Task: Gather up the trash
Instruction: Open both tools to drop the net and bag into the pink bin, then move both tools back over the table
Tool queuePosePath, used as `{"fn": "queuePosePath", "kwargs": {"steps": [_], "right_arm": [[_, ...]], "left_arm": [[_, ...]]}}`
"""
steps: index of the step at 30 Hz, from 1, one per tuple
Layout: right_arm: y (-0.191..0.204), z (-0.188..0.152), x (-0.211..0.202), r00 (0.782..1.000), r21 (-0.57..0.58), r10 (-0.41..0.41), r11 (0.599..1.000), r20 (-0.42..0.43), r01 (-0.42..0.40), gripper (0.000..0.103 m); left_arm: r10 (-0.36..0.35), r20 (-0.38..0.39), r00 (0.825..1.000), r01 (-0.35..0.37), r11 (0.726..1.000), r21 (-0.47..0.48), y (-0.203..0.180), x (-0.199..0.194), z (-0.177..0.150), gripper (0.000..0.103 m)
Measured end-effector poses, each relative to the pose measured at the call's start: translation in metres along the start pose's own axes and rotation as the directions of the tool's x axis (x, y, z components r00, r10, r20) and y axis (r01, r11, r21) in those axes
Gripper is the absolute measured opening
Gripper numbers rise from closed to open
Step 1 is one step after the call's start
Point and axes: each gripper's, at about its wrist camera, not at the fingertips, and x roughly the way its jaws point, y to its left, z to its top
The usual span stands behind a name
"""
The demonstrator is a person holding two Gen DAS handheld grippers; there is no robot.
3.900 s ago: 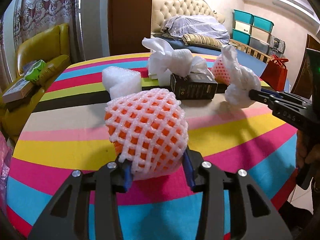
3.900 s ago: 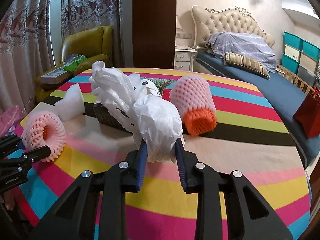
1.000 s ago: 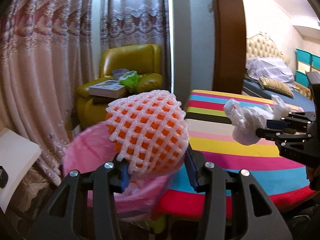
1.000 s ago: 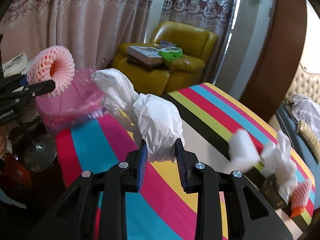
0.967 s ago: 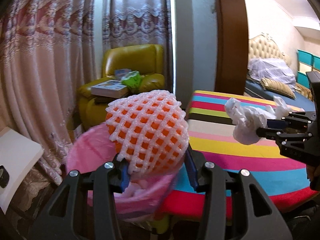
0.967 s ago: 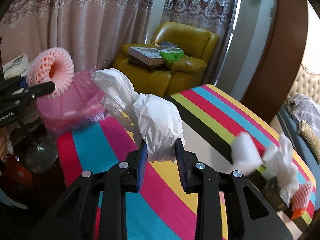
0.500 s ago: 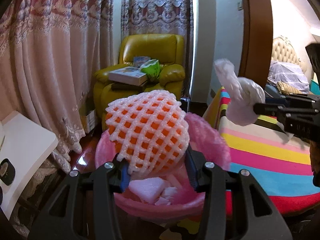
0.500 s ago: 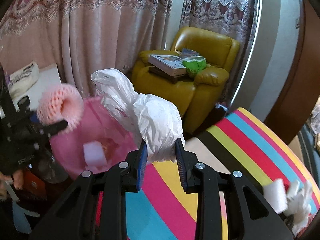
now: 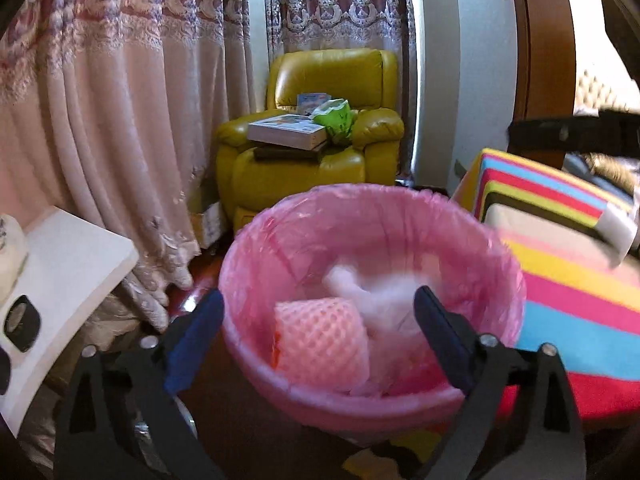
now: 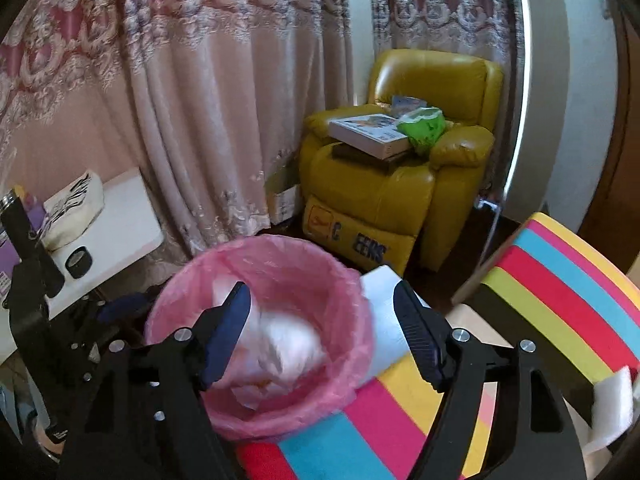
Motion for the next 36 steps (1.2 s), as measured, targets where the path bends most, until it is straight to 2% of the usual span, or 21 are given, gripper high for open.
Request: {"fn": "queuePosePath", "kwargs": {"steps": [3, 6, 9, 12, 14, 18, 21, 24, 28, 30, 32, 36], "right_arm": [[-0.023, -0.014, -0.013, 1.0, 0.026, -0.027, 0.999, -0.002, 0.027, 0.07], [-0.046, -0.035, -0.028, 0.997, 0.036, -0.071, 0.997, -0.008, 0.072, 0.073], [-0.069, -0.06, -0.041, 0.991, 0.049, -0.128, 0.99, -0.024, 0.129, 0.074], [-0.093, -0.086, -0.057, 0.982, 0.061, -0.186, 0.98, -0.039, 0.188, 0.074], [-0.107, -0.103, -0.07, 0.974, 0.063, -0.223, 0.972, -0.047, 0.226, 0.074], [-0.14, -0.14, -0.105, 0.944, 0.063, -0.323, 0.943, -0.058, 0.327, 0.074], [-0.166, -0.165, -0.134, 0.914, 0.07, -0.401, 0.912, -0.061, 0.405, 0.074], [-0.198, -0.185, -0.165, 0.89, 0.121, -0.452, 0.881, -0.064, 0.457, 0.074], [-0.247, -0.203, -0.199, 0.856, 0.218, -0.511, 0.829, -0.075, 0.515, 0.074], [-0.267, -0.207, -0.207, 0.847, 0.256, -0.525, 0.81, -0.083, 0.527, 0.074], [-0.286, -0.208, -0.21, 0.848, 0.29, -0.522, 0.8, -0.094, 0.525, 0.074], [-0.313, -0.198, -0.193, 0.847, 0.291, -0.517, 0.798, -0.121, 0.528, 0.074]], "left_arm": [[0.021, 0.014, 1.0, -0.021, 1.0, 0.017, -0.006, -0.007, -0.007, 0.098], [-0.004, 0.014, 1.0, 0.004, 0.999, 0.036, -0.02, -0.014, -0.014, 0.098], [-0.012, 0.048, 0.999, 0.008, 0.996, 0.09, -0.043, -0.024, -0.017, 0.098], [-0.056, 0.079, 0.995, 0.044, 0.988, 0.149, -0.074, -0.036, -0.018, 0.098], [-0.118, 0.083, 0.99, 0.103, 0.98, 0.172, -0.097, -0.041, -0.019, 0.098], [-0.235, 0.019, 0.972, 0.226, 0.951, 0.212, -0.145, -0.036, -0.024, 0.098], [-0.307, -0.052, 0.95, 0.31, 0.916, 0.254, -0.189, -0.029, -0.029, 0.098], [-0.362, -0.091, 0.928, 0.372, 0.881, 0.293, -0.224, -0.026, -0.031, 0.098], [-0.403, -0.119, 0.907, 0.419, 0.843, 0.338, -0.271, -0.026, -0.031, 0.098], [-0.426, -0.131, 0.895, 0.444, 0.825, 0.349, -0.291, -0.024, -0.026, 0.098], [-0.44, -0.139, 0.887, 0.459, 0.816, 0.351, -0.308, -0.022, -0.024, 0.098], [-0.473, -0.17, 0.865, 0.502, 0.794, 0.344, -0.341, -0.012, -0.011, 0.098]]}}
